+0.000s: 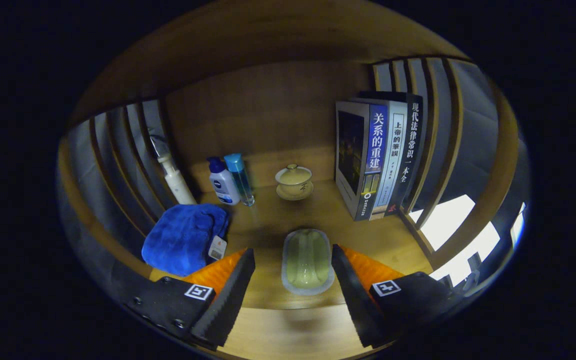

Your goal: Pull open the drawer, take out the items inside it, and place them on the countertop above the cabinet.

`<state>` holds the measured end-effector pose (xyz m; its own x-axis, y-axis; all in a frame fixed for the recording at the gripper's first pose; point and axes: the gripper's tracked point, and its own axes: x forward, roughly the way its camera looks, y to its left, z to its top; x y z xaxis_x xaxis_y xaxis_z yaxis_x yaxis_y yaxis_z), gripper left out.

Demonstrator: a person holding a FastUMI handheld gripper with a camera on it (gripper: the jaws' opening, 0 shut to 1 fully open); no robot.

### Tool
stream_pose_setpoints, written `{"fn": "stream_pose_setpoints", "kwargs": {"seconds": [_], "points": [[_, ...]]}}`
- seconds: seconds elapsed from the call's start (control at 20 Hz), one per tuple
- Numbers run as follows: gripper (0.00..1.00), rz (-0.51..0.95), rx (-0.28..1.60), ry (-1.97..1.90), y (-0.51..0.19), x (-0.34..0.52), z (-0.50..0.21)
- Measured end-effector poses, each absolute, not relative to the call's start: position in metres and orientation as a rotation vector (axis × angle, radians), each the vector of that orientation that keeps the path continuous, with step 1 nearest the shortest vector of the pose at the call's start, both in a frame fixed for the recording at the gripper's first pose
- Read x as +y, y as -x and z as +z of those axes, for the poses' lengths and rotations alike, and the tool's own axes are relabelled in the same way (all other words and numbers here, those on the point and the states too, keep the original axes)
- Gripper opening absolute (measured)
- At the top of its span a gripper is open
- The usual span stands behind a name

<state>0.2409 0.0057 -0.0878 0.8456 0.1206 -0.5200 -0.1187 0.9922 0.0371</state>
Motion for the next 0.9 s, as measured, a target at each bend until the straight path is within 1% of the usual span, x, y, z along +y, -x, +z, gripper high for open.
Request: {"fn": "stream_pose_setpoints", "kwargs": {"seconds": [0.2, 0.5, 0.75, 0.9], "points": [[1.0, 0.139, 0.441, 0.011, -0.214, -0.002, -0.075], [0.99, 0.172, 0.283, 0.011, -0.157, -0.024, -0.065], [0.99, 0.177, 0.238, -0.023, -0.105, -0.047, -0.082], [0.99, 0.142, 0.217, -0.014, -0.078, -0.069, -0.096]]}}
